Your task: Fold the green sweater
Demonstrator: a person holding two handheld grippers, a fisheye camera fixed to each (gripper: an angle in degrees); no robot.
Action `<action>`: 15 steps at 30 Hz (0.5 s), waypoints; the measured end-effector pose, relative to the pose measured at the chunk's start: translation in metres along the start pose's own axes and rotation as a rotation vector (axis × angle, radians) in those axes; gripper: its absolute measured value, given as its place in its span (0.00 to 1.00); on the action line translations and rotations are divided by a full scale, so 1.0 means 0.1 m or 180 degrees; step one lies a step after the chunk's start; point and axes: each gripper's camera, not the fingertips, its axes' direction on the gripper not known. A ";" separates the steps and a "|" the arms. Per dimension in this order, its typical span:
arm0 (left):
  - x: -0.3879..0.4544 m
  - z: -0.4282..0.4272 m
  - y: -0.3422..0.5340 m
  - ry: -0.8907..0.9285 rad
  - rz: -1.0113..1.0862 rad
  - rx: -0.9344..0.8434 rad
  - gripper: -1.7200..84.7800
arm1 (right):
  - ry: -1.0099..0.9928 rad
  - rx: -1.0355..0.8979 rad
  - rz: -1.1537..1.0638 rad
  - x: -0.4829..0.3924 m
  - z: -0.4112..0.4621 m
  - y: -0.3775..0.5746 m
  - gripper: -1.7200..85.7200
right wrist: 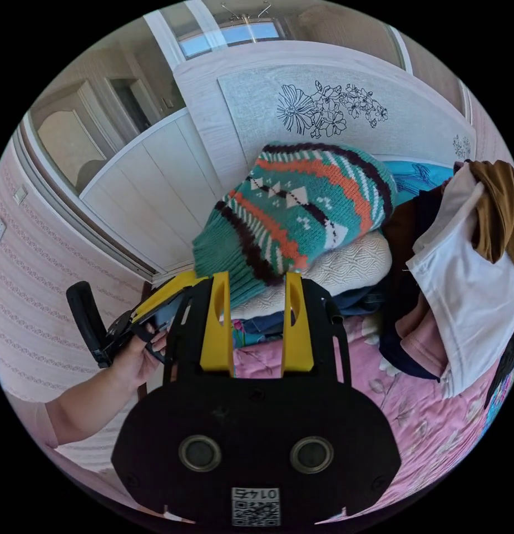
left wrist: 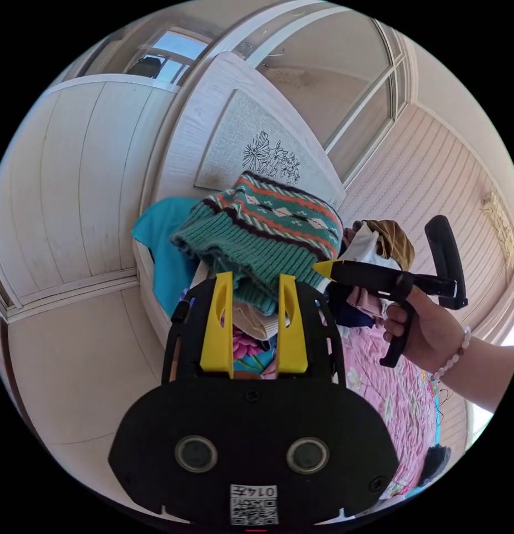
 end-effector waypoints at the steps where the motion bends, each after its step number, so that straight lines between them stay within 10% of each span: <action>1: -0.02 0.02 -0.01 0.0021 -0.0007 -0.0010 0.14 | -0.0019 -0.0022 0.0007 0.02 0.03 -0.04 0.17; 15: 0.70 -0.52 -0.78 0.1000 0.0737 0.0324 0.01 | -0.0254 0.0258 -0.0073 0.45 -0.60 -0.38 0.04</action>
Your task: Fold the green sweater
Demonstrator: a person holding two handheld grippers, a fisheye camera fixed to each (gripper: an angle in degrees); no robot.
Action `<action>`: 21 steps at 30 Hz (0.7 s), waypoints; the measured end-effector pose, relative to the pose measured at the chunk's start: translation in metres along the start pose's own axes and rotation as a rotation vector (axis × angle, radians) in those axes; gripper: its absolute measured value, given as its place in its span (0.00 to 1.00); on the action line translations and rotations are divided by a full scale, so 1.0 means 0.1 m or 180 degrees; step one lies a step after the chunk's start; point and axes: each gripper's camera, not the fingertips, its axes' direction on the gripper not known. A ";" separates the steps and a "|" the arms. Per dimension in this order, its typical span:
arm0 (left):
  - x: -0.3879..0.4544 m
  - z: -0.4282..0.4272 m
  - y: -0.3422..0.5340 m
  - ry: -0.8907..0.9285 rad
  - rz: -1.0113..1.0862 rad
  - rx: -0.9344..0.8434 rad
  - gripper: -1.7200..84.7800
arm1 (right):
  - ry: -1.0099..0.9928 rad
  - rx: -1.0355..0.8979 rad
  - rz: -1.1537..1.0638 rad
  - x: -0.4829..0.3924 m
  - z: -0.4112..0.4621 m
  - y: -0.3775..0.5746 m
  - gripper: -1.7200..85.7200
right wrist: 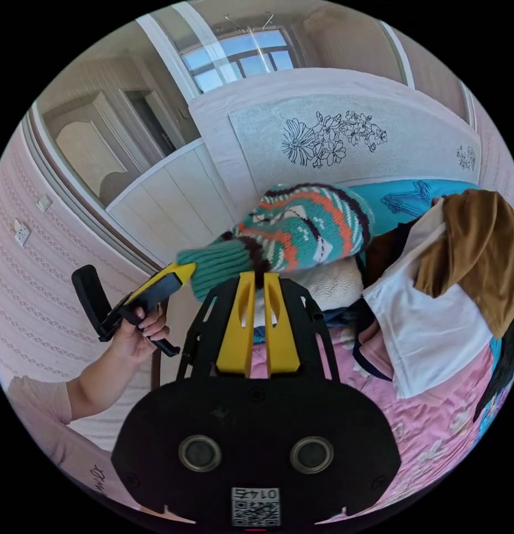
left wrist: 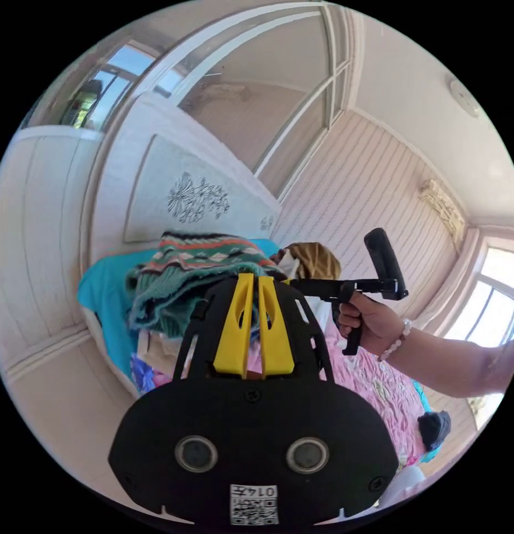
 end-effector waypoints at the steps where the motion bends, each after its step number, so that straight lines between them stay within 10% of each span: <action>1: 0.12 -0.01 -0.07 0.0080 0.0097 0.0014 0.01 | -0.0022 0.0064 0.0002 0.02 -0.09 0.02 0.03; 7: 1.57 -0.07 0.00 0.1335 0.1184 -0.0161 0.01 | -0.0005 0.0954 0.0033 0.12 -1.27 1.18 0.03; 11: 2.50 0.36 1.12 0.2293 0.1126 -0.1322 0.02 | 0.0636 0.0648 0.0649 0.23 -1.62 2.65 0.03; 15: 2.97 0.79 2.66 0.1823 0.1389 -0.2729 0.02 | 0.0446 -0.0393 0.2439 0.61 -1.25 4.17 0.02; 21: 2.91 0.69 2.56 0.2094 0.0859 -0.2852 0.01 | 0.0767 -0.0297 0.2070 0.19 -1.16 4.42 0.02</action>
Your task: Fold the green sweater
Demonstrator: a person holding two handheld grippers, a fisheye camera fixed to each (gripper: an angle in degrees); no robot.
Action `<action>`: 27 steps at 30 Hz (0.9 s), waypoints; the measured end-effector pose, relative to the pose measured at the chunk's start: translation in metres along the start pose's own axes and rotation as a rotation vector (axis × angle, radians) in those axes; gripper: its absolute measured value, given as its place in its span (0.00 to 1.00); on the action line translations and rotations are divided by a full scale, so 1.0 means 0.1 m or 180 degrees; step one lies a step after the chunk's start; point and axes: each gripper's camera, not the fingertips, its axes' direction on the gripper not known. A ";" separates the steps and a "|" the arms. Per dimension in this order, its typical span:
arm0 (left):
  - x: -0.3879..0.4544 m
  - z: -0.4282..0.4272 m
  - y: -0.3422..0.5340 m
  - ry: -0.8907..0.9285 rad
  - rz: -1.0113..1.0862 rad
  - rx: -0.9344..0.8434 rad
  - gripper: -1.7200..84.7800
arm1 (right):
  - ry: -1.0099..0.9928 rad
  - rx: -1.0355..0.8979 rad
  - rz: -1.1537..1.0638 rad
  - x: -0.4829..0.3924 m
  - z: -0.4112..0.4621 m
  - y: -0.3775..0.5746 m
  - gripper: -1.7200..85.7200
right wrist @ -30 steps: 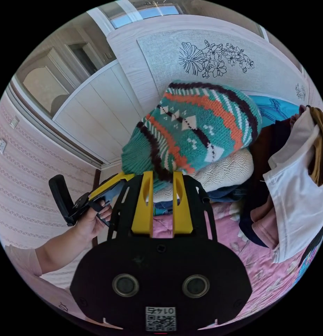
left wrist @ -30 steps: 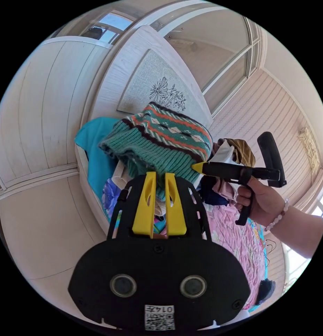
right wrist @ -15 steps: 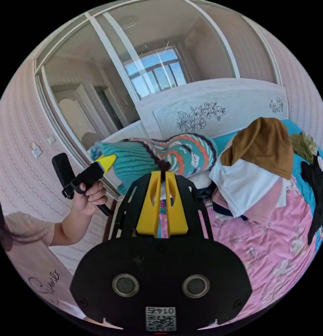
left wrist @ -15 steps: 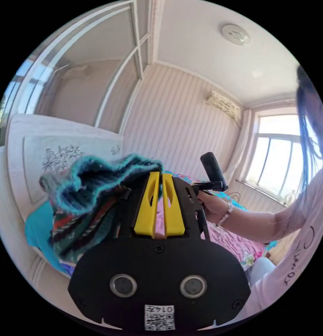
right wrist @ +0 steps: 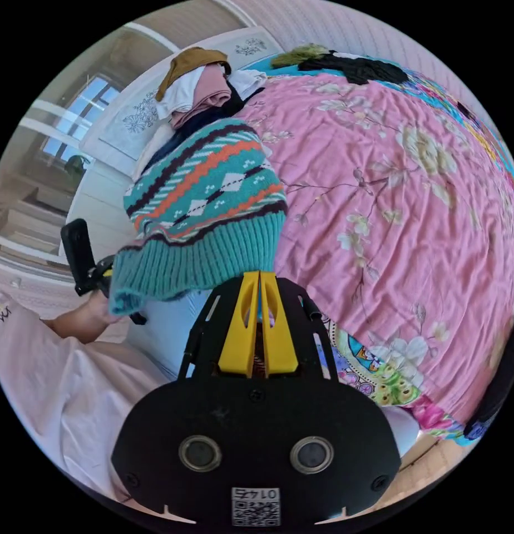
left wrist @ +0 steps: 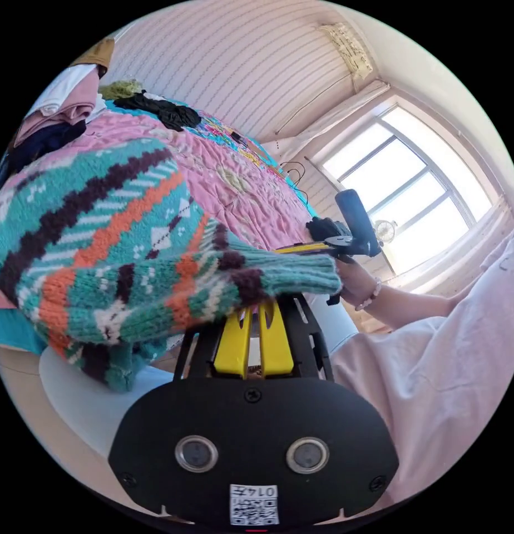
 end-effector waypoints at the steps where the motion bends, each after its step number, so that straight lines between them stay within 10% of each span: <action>1: 0.02 -0.06 -0.02 -0.0035 0.0021 0.0004 0.01 | 0.0087 0.0009 -0.0122 -0.07 0.00 -0.01 0.02; 7: -0.10 -0.68 0.15 -0.0374 -0.0436 0.0432 0.01 | 0.0370 0.0622 -0.1019 -0.71 -0.16 -0.10 0.06; 13: -0.35 -1.12 0.34 -0.2350 -0.0691 0.0806 0.12 | 0.0554 0.0308 -0.2050 -1.29 0.02 0.05 0.14; 27: -0.77 -0.79 -0.22 -0.1455 -0.1265 0.1029 0.08 | 0.1246 -0.0626 -0.2259 -1.28 0.69 0.35 0.11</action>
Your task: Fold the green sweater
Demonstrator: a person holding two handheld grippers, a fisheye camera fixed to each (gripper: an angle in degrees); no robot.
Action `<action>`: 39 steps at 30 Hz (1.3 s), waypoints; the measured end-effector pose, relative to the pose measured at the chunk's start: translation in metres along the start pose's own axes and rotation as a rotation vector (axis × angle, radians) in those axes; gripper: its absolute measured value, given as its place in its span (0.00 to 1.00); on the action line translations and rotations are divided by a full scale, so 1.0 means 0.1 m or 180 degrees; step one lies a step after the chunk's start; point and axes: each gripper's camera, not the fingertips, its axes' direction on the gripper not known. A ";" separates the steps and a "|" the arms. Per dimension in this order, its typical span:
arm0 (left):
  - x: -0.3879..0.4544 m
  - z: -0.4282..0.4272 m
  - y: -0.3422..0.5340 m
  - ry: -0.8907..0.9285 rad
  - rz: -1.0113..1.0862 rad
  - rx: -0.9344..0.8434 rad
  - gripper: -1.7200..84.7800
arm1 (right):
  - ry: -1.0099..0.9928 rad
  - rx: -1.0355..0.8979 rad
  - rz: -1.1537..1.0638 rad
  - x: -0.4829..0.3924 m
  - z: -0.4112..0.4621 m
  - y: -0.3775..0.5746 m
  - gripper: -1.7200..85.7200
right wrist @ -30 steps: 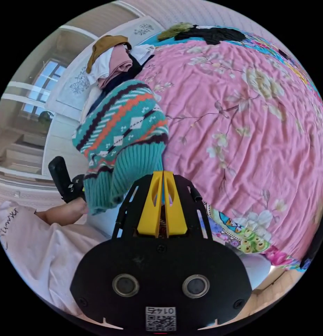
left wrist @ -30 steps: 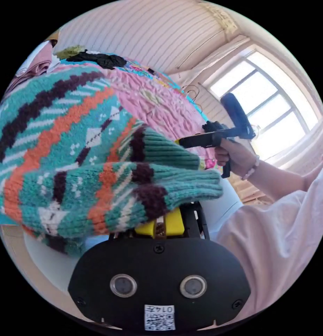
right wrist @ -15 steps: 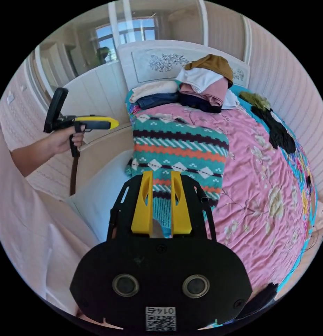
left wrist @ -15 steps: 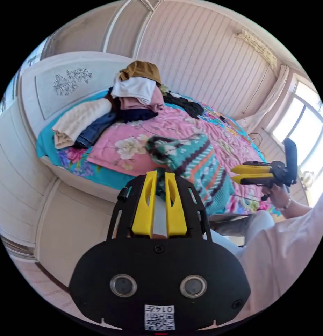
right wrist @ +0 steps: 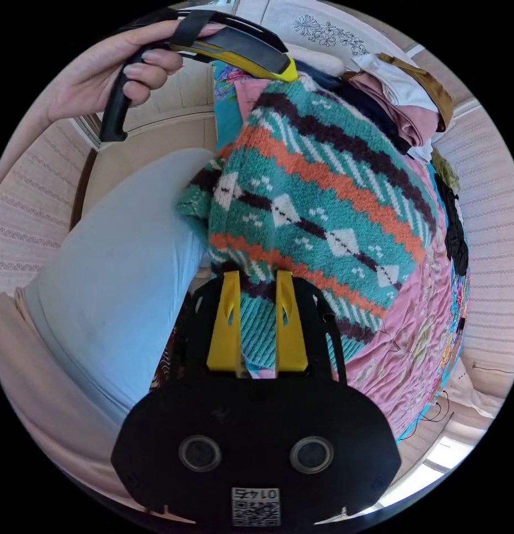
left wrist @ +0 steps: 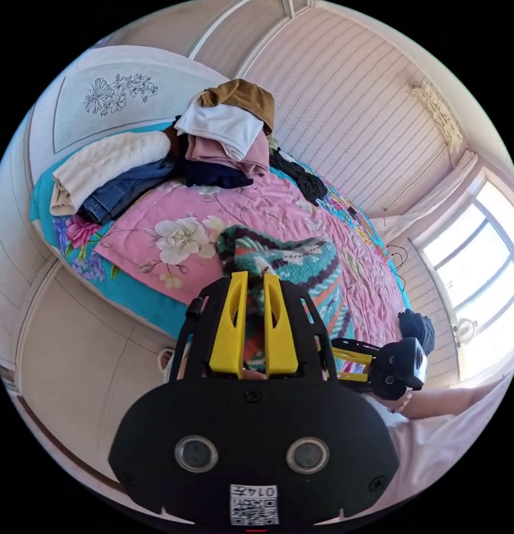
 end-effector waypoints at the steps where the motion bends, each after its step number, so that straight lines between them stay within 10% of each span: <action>1: -0.01 -0.01 -0.01 0.0052 -0.0060 -0.0009 0.08 | -0.0053 0.0032 0.0040 0.03 -0.01 0.05 0.10; 19: 0.50 0.03 -0.31 0.0466 0.0057 -0.0302 0.08 | -0.0484 0.0813 0.0926 0.68 -0.79 1.76 0.06; 28: 2.44 0.30 -0.60 0.1403 0.1761 -0.0265 0.09 | -0.0289 0.1265 0.2630 1.66 -1.35 3.65 0.04; 32: 2.91 0.89 -0.33 0.1182 0.2035 -0.1209 0.10 | -0.0411 0.0990 0.3462 1.83 -1.09 4.43 0.03; 39: 2.44 0.21 -0.25 0.1365 0.2141 -0.0698 0.11 | -0.0990 0.1863 0.3115 1.67 -1.22 4.93 0.12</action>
